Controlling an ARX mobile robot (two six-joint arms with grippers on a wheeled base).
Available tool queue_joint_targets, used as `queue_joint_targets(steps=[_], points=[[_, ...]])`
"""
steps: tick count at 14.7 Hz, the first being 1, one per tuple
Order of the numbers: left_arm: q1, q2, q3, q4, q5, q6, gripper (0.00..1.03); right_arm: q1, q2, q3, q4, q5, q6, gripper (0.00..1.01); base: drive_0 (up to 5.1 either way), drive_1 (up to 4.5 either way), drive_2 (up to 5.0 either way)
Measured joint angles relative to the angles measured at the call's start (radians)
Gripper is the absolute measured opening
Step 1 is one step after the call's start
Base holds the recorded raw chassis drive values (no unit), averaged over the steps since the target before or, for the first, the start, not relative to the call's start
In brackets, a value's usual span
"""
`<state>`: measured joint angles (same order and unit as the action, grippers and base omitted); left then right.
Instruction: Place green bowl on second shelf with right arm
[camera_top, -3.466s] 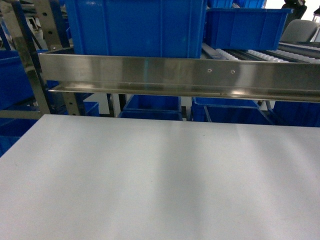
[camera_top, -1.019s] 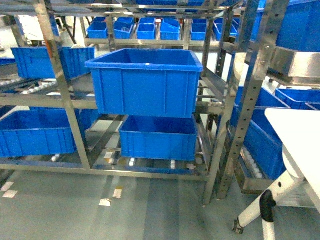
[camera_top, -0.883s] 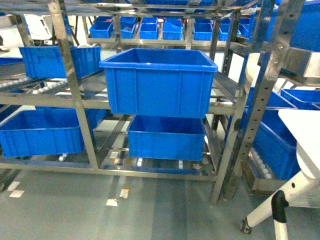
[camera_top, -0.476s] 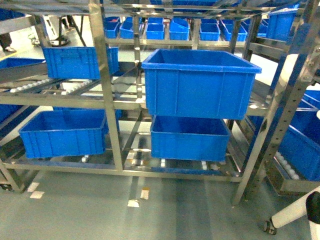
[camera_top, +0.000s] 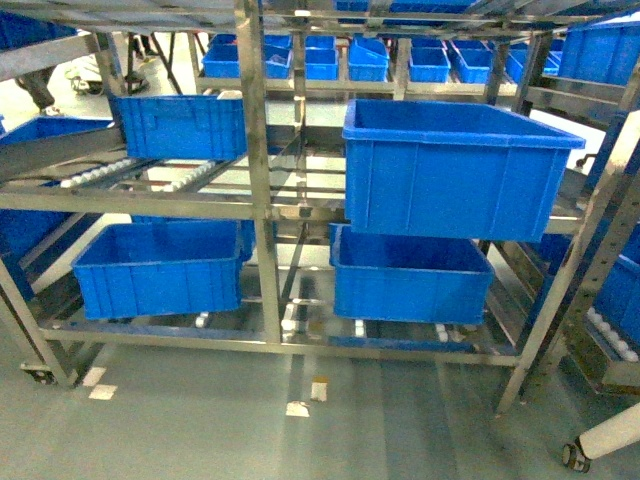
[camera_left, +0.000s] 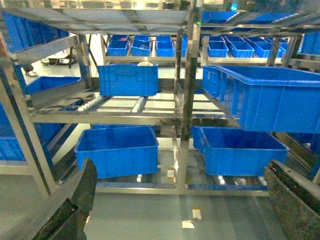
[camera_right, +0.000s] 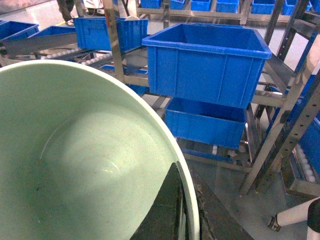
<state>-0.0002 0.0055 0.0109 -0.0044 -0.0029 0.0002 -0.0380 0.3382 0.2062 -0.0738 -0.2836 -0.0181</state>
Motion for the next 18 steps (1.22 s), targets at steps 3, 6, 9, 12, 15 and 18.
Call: queue_joint_targets(steps=[3, 6, 9, 12, 15, 18], points=[[0.000, 0.000, 0.000, 0.003, 0.001, 0.000, 0.98, 0.000, -0.001, 0.000, 0.000, 0.000, 0.000, 0.02, 0.0, 2.84, -2.9], [0.000, 0.000, 0.000, 0.000, 0.002, 0.000, 0.98, 0.000, 0.000, 0.000, -0.002, 0.000, 0.000, 0.02, 0.1, 4.39, -4.3], [0.000, 0.000, 0.000, 0.001, 0.002, 0.000, 0.98, 0.000, 0.000, 0.000, -0.003, 0.000, 0.000, 0.02, 0.0, 4.36, -4.3], [0.000, 0.000, 0.000, 0.001, 0.002, 0.000, 0.98, 0.000, 0.000, 0.000, -0.001, 0.000, 0.000, 0.02, 0.0, 4.31, -4.4], [0.000, 0.000, 0.000, -0.001, 0.002, 0.000, 0.98, 0.000, 0.000, 0.000, -0.001, 0.000, 0.000, 0.02, 0.0, 4.31, -4.4], [0.000, 0.000, 0.000, 0.000, 0.002, 0.000, 0.98, 0.000, 0.000, 0.000, -0.002, 0.000, 0.000, 0.02, 0.0, 4.31, -4.4]])
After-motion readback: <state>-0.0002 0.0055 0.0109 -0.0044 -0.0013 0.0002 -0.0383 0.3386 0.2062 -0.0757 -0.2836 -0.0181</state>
